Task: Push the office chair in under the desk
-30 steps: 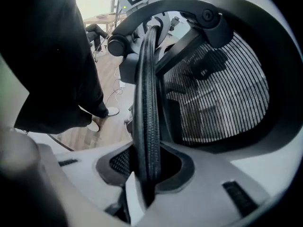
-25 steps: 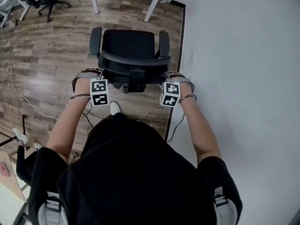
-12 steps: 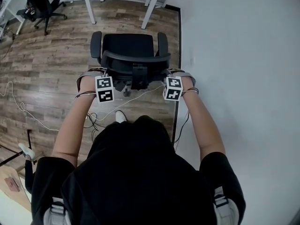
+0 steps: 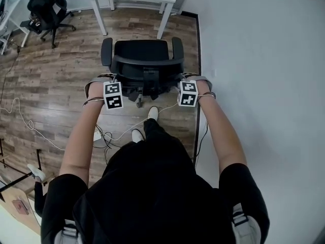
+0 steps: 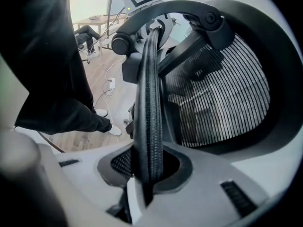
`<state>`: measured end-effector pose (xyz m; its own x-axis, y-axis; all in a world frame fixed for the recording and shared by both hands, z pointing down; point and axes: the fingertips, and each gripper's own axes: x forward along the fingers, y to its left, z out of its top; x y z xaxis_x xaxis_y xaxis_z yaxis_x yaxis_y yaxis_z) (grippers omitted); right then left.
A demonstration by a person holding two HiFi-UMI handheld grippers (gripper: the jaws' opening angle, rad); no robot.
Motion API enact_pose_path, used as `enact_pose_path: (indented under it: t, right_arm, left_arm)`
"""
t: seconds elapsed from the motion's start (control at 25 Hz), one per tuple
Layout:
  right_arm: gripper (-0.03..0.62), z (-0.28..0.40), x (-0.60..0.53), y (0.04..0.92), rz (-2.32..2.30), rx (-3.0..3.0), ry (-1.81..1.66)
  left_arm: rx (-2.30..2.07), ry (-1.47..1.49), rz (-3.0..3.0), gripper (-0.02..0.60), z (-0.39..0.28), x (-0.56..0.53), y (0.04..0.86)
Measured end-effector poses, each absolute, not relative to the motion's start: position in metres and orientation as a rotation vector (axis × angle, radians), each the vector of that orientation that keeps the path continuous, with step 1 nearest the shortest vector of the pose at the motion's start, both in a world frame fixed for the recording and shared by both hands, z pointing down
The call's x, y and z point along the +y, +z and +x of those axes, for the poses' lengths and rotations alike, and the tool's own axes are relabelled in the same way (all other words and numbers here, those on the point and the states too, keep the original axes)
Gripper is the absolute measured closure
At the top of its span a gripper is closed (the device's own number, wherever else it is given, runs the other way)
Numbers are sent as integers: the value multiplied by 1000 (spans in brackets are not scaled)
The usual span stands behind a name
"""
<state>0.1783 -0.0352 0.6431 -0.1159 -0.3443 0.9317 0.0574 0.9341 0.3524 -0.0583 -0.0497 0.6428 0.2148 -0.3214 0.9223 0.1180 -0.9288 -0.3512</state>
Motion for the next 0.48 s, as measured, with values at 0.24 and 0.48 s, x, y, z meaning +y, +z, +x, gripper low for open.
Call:
enact_pose_path:
  t: [0.24,0.48]
  right_arm:
    - [519,178,-68,646,200,-1669,-364]
    - [519,172,-113,644,168,-1689,-400]
  left_arm:
    - [233,-1756,-2152,511,-57,-78,646]
    - [266,-1774,-2202,511,-63,-110,645]
